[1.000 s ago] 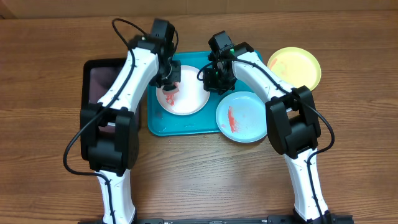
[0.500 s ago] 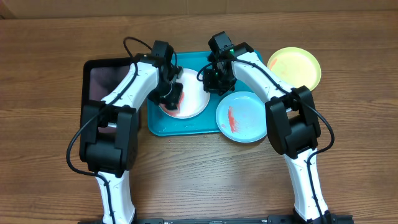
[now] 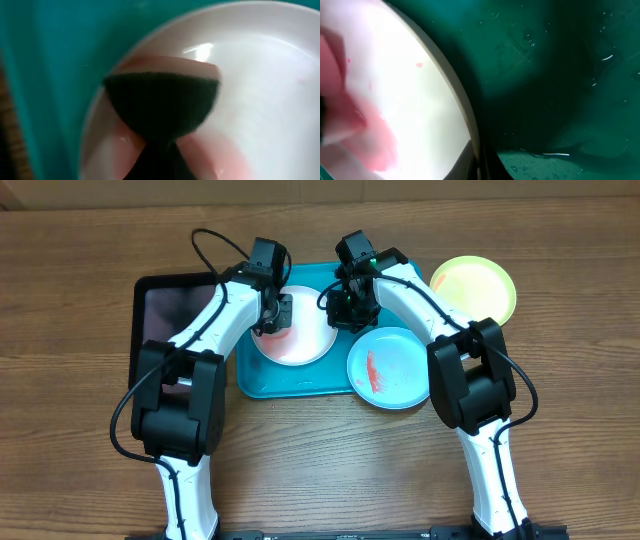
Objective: Clean dirty plates on tray and stack at the side
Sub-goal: 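Scrub the white plate with the sponge in the left gripper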
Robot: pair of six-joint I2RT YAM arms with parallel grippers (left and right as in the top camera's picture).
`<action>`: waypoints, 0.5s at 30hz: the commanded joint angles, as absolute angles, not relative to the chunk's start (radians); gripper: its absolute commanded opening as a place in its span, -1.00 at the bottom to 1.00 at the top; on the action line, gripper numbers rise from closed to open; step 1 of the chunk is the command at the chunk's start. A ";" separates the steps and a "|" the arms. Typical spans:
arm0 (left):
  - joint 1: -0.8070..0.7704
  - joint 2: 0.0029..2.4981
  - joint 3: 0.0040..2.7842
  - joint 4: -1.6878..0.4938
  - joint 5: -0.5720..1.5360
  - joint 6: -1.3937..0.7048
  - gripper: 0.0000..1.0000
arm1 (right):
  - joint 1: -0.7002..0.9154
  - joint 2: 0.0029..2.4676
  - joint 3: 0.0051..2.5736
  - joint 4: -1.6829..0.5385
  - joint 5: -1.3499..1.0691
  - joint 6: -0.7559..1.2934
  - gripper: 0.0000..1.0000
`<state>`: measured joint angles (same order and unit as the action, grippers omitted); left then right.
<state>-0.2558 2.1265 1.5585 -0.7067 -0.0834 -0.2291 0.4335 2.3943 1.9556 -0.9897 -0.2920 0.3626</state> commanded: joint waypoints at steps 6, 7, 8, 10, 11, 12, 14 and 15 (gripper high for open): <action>-0.254 2.139 1.560 -0.973 0.258 -0.079 -0.92 | 0.435 2.382 1.943 -1.003 -0.282 0.363 -0.92; -0.257 2.139 1.560 -0.989 0.333 -0.015 -0.92 | 0.435 2.382 1.943 -1.004 -0.284 0.363 -0.92; -0.260 2.139 1.560 -0.991 0.379 0.023 -0.92 | 0.435 2.382 1.943 -1.005 -0.289 0.363 -0.92; -0.266 2.139 1.561 -0.951 0.393 0.025 -0.92 | 0.435 2.382 1.943 -1.008 -0.295 0.363 -0.92; -0.269 2.139 1.561 -0.915 0.388 0.012 -0.92 | 0.435 2.382 1.943 -1.010 -0.294 0.363 -0.92; -0.269 2.139 1.561 -0.879 0.381 -0.007 -0.92 | 0.435 2.382 1.943 -1.013 -0.294 0.363 -0.92; -0.269 2.139 1.561 -0.786 0.326 -0.077 -0.92 | 0.436 2.382 1.943 -1.022 -0.294 0.363 -0.92; -0.269 2.139 1.561 -0.750 0.279 -0.111 -0.92 | 0.437 2.382 1.943 -1.024 -0.294 0.363 -0.92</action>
